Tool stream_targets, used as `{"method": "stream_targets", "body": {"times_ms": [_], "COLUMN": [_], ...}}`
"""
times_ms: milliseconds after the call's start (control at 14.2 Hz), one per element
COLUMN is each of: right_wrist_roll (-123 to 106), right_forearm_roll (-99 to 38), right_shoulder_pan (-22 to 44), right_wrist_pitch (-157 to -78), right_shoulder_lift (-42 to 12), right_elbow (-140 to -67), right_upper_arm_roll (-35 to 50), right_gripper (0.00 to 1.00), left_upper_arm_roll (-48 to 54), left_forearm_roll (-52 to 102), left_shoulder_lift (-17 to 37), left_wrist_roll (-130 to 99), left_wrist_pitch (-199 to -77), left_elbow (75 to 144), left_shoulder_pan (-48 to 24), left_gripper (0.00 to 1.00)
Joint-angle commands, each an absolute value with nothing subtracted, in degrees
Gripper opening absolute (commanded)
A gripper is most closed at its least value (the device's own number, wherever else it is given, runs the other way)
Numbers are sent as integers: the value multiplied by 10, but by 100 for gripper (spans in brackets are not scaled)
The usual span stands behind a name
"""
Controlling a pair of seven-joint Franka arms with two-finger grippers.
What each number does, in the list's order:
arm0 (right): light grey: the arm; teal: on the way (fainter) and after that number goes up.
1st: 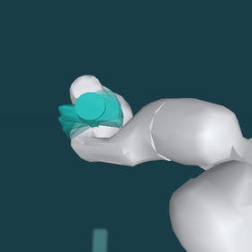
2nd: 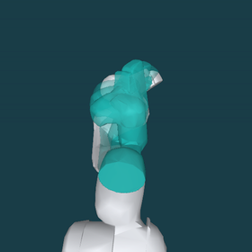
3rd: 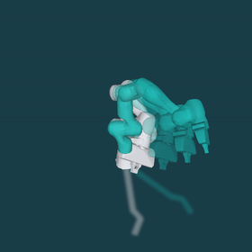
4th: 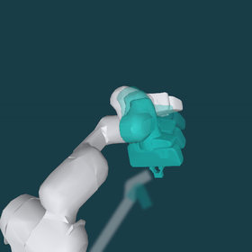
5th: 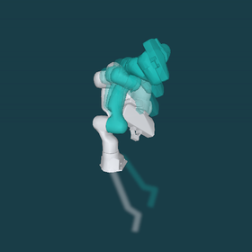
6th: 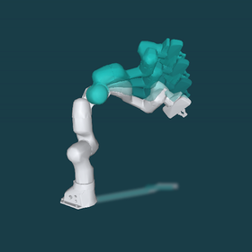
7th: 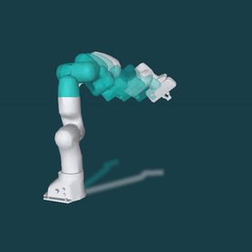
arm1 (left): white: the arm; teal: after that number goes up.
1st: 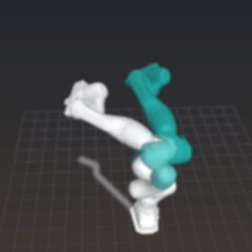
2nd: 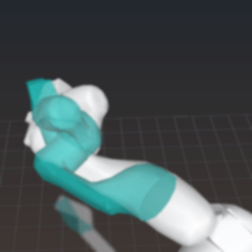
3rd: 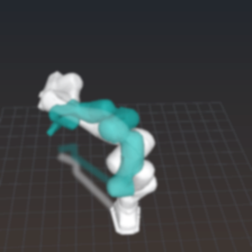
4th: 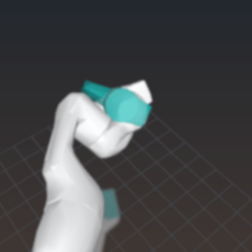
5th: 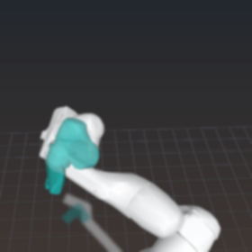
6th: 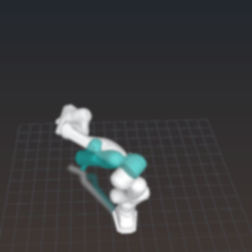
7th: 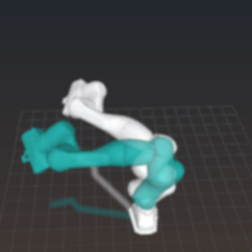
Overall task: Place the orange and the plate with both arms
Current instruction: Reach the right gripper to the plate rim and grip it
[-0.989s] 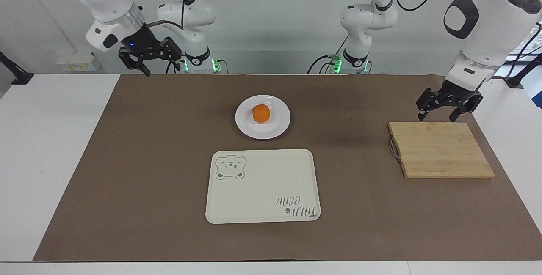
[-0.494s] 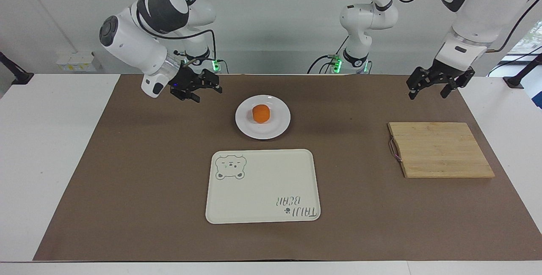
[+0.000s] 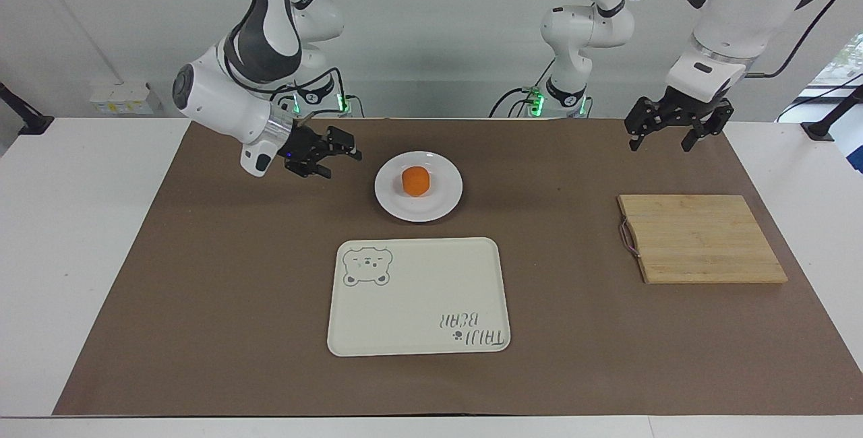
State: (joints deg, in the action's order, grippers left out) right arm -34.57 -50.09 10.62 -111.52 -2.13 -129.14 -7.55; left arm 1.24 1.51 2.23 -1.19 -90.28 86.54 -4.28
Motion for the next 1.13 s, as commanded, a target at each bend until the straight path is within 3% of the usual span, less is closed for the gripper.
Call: {"method": "stream_targets", "body": {"times_ms": [0, 141, 494, 848, 918, 989, 1059], "right_wrist_roll": [-447, -515, -540, -546, -547, -547, -543], "right_forearm_roll": [-568, -624, -733, -751, -751, -751, -751], "right_shoulder_pan": [90, 93, 134, 151, 151, 151, 151], "right_wrist_pitch": [-1126, -1149, -1175, -1179, -1179, -1179, -1179], "right_shoulder_lift": [-48, -72, -63, -61, -61, -61, -62], "right_elbow": [-1330, -1354, -1412, -1425, -1425, -1425, -1425], "right_upper_arm_roll": [-72, -72, -72, -72, -72, -72, -72], "right_gripper": [100, 100, 100, 100, 79, 42, 13], "left_upper_arm_roll": [8, 9, 11, 11, 11, 11, 11], "left_forearm_roll": [20, 19, 19, 20, 20, 20, 19], "left_shoulder_lift": [24, 25, 18, 18, 18, 18, 18], "left_wrist_roll": [-5, -5, -6, -5, -5, -5, -5], "left_wrist_pitch": [-880, -850, -864, -865, -865, -865, -865], "left_elbow": [861, 860, 864, 865, 865, 865, 865], "left_shoulder_pan": [-39, -38, -40, -40, -39, -39, -40], "left_gripper": [100, 100, 100, 100, 100, 100, 100]}}
